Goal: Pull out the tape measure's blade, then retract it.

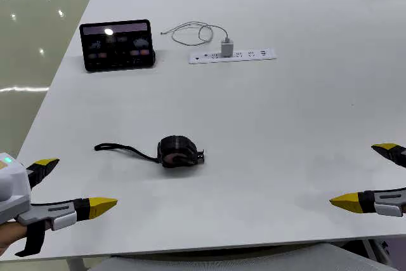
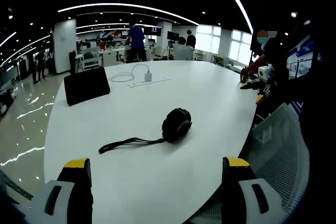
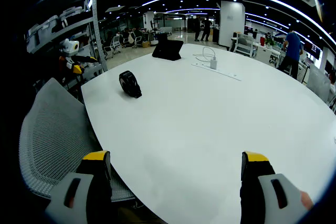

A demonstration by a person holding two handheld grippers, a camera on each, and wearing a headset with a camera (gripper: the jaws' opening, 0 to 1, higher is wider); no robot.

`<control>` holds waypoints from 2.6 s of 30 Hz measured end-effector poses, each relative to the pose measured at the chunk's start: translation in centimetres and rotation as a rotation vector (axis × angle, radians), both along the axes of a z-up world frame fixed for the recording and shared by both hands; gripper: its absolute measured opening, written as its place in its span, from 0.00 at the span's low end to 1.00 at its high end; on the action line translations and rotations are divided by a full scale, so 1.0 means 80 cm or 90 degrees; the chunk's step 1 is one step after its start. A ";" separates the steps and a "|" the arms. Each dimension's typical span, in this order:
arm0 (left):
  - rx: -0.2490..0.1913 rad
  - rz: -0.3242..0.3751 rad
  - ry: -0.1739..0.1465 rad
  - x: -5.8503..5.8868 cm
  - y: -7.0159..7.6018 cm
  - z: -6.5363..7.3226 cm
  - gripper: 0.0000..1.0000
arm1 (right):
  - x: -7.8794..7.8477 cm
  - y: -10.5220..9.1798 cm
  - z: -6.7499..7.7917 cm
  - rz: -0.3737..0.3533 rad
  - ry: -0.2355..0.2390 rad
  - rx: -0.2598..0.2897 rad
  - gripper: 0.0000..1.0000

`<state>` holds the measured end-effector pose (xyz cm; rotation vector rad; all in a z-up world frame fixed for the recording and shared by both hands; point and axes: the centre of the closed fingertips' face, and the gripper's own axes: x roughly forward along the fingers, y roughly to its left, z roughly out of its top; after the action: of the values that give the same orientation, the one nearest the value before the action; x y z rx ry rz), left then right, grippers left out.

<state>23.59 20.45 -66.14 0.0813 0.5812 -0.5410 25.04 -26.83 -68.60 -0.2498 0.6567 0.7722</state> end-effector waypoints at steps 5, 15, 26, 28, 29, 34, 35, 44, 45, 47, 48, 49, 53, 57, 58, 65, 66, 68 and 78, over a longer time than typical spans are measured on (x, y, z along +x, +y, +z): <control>0.000 -0.001 -0.004 0.003 -0.001 0.002 1.00 | -0.002 0.000 -0.001 -0.001 0.002 0.000 1.00; -0.002 -0.004 -0.006 0.004 -0.002 0.004 1.00 | -0.005 0.001 -0.005 0.003 0.006 -0.002 1.00; 0.024 -0.018 -0.004 0.017 -0.005 -0.003 1.00 | 0.004 0.011 0.000 0.016 -0.011 -0.002 1.00; 0.031 -0.025 -0.012 0.025 -0.008 -0.001 1.00 | 0.009 0.015 0.003 0.021 -0.014 -0.001 1.00; 0.040 -0.020 -0.018 0.030 -0.006 0.000 1.00 | 0.011 0.018 0.006 0.025 -0.025 0.001 1.00; 0.071 -0.032 -0.021 0.048 -0.007 -0.002 1.00 | 0.020 0.037 0.023 0.043 -0.058 0.026 1.00; 0.071 -0.038 -0.023 0.052 -0.011 -0.001 1.00 | 0.021 0.043 0.026 0.052 -0.065 0.033 1.00; 0.079 -0.094 -0.019 0.077 -0.043 -0.010 1.00 | 0.033 0.066 0.022 0.074 -0.063 0.040 1.00; 0.087 -0.104 -0.022 0.080 -0.047 -0.012 1.00 | 0.033 0.071 0.020 0.081 -0.055 0.041 1.00; 0.100 -0.126 -0.016 0.083 -0.053 -0.017 1.00 | 0.036 0.076 0.019 0.088 -0.057 0.039 1.00; 0.104 -0.139 -0.004 0.084 -0.058 -0.023 1.00 | 0.038 0.081 0.019 0.097 -0.060 0.042 1.00; 0.106 -0.143 0.002 0.086 -0.060 -0.025 1.00 | 0.039 0.083 0.019 0.101 -0.060 0.043 1.00; 0.126 -0.174 0.004 0.095 -0.074 -0.032 1.00 | 0.045 0.098 0.014 0.125 -0.061 0.039 1.00; 0.162 -0.231 0.013 0.102 -0.094 -0.043 1.00 | 0.048 0.119 0.004 0.160 -0.036 0.049 1.00; 0.176 -0.258 0.030 0.100 -0.099 -0.051 1.00 | 0.050 0.125 0.002 0.169 -0.032 0.048 1.00; 0.206 -0.350 0.046 0.109 -0.134 -0.064 0.93 | 0.061 0.159 -0.011 0.210 -0.012 0.042 0.98; 0.215 -0.351 0.046 0.114 -0.136 -0.065 0.92 | 0.063 0.164 -0.013 0.215 -0.013 0.040 0.98; 0.224 -0.366 0.045 0.119 -0.143 -0.066 0.92 | 0.066 0.177 -0.016 0.231 -0.011 0.037 0.97; 0.239 -0.462 0.135 0.114 -0.172 -0.094 0.79 | 0.081 0.234 -0.036 0.299 0.007 0.013 0.92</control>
<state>32.71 6.68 -73.67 0.6132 0.8577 -1.1466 31.53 -8.08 -71.47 -0.3893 0.6066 1.2297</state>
